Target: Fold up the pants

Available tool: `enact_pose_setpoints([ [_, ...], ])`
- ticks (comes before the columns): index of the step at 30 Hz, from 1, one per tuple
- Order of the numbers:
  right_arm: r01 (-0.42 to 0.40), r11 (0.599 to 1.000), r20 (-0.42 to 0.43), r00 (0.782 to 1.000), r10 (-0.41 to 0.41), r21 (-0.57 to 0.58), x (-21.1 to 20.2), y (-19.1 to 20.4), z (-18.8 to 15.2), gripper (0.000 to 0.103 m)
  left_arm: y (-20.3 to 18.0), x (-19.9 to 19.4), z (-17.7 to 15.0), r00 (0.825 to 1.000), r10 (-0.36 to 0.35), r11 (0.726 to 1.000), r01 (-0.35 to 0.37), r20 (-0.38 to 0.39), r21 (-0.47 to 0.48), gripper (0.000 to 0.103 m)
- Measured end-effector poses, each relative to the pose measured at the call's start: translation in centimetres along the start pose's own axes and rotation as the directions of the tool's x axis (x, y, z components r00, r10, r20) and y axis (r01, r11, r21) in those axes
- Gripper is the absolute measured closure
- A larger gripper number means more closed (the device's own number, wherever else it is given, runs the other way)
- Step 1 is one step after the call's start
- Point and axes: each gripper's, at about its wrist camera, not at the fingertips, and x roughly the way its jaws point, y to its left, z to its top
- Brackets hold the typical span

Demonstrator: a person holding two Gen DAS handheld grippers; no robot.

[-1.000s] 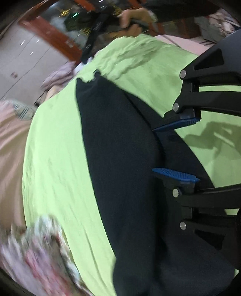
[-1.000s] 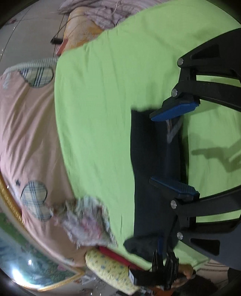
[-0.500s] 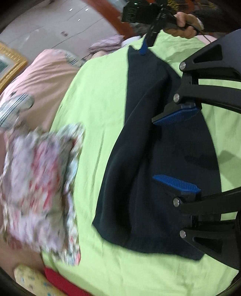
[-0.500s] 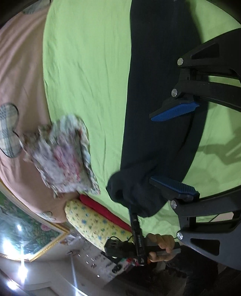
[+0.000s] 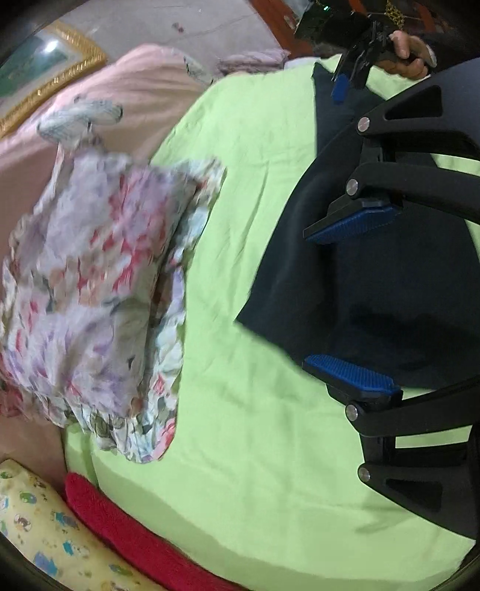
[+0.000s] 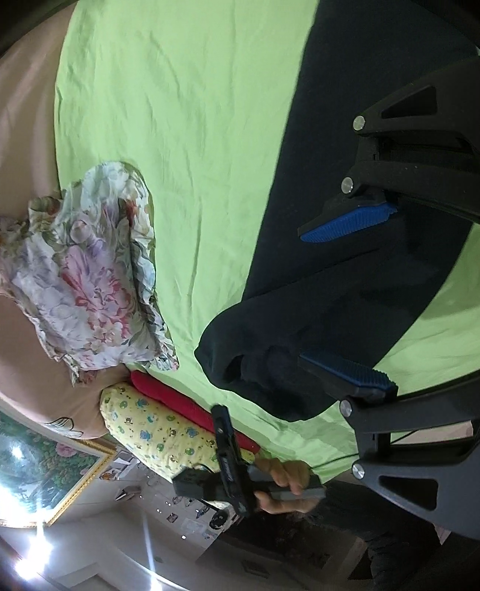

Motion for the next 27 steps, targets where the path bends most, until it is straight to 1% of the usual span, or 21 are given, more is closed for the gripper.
enact_pose_setpoints([
  [2, -0.011, 1.0, -0.02, 1.0, 0.011, 0.005, 0.7, -0.1, 0.7, 0.04, 0.9, 1.3, 1.4, 0.999, 0.001, 1.0, -0.001, -0.034, 0.002, 0.04],
  [4, -0.027, 1.0, -0.043, 0.999, 0.027, 0.017, 1.5, -0.3, 1.2, 0.04, 1.9, 2.8, 2.8, 0.998, 0.027, 1.0, -0.028, -0.06, -0.009, 0.04],
  [7, -0.021, 0.999, -0.065, 0.998, 0.024, 0.045, 2.6, -1.0, 1.7, 0.04, 3.0, 5.1, 4.2, 0.993, 0.01, 1.0, -0.013, -0.116, -0.024, 0.04],
  [10, -0.037, 0.998, -0.082, 0.996, 0.041, 0.051, 3.6, -1.0, 2.0, 0.04, 3.6, 7.0, 5.0, 0.984, -0.047, 0.998, 0.04, -0.171, -0.045, 0.04],
  [14, -0.024, 0.999, -0.12, 0.992, 0.027, 0.022, 5.5, -0.8, 2.2, 0.04, 2.7, 8.6, 5.3, 0.978, -0.025, 1.0, 0.029, -0.208, 0.013, 0.04],
  [16, -0.039, 0.999, -0.126, 0.991, 0.041, 0.02, 6.1, -0.7, 2.2, 0.04, 2.1, 8.9, 5.2, 0.98, -0.02, 0.999, 0.028, -0.198, 0.039, 0.045],
  [17, -0.044, 0.999, -0.124, 0.991, 0.045, 0.009, 6.2, -0.5, 2.2, 0.041, 1.8, 8.9, 5.0, 0.981, -0.03, 0.998, 0.041, -0.189, 0.052, 0.059],
  [18, -0.046, 0.999, -0.123, 0.991, 0.045, -0.001, 6.3, -0.3, 2.2, 0.044, 1.6, 8.8, 4.9, 0.98, -0.049, 0.997, 0.06, -0.192, 0.054, 0.067],
  [19, -0.061, 0.998, -0.128, 0.99, 0.059, -0.009, 6.4, 0.0, 2.2, 0.059, 1.4, 8.8, 4.8, 0.979, -0.067, 0.996, 0.078, -0.194, 0.052, 0.077],
  [20, -0.081, 0.997, -0.139, 0.987, 0.079, -0.007, 6.7, 0.1, 2.1, 0.078, 1.2, 8.4, 4.6, 0.982, -0.065, 0.996, 0.075, -0.177, 0.05, 0.085],
  [21, -0.081, 0.997, -0.139, 0.987, 0.079, -0.01, 6.7, 0.2, 2.0, 0.088, 1.1, 8.0, 4.5, 0.986, -0.056, 0.996, 0.065, -0.158, 0.054, 0.091],
  [22, -0.066, 0.997, -0.129, 0.99, 0.063, -0.025, 6.4, 0.5, 2.0, 0.095, 0.8, 7.6, 4.4, 0.987, -0.059, 0.996, 0.068, -0.149, 0.055, 0.093],
  [25, -0.076, 0.995, -0.091, 0.993, 0.07, -0.065, 5.3, 1.6, 1.7, 0.096, 0.7, 5.3, 3.9, 0.992, -0.085, 0.995, 0.09, -0.098, 0.047, 0.097],
  [27, -0.09, 0.991, -0.079, 0.994, 0.082, -0.099, 4.5, 2.6, 1.3, 0.096, 0.2, 3.0, 3.1, 0.994, -0.095, 0.994, 0.098, -0.053, 0.055, 0.097],
])
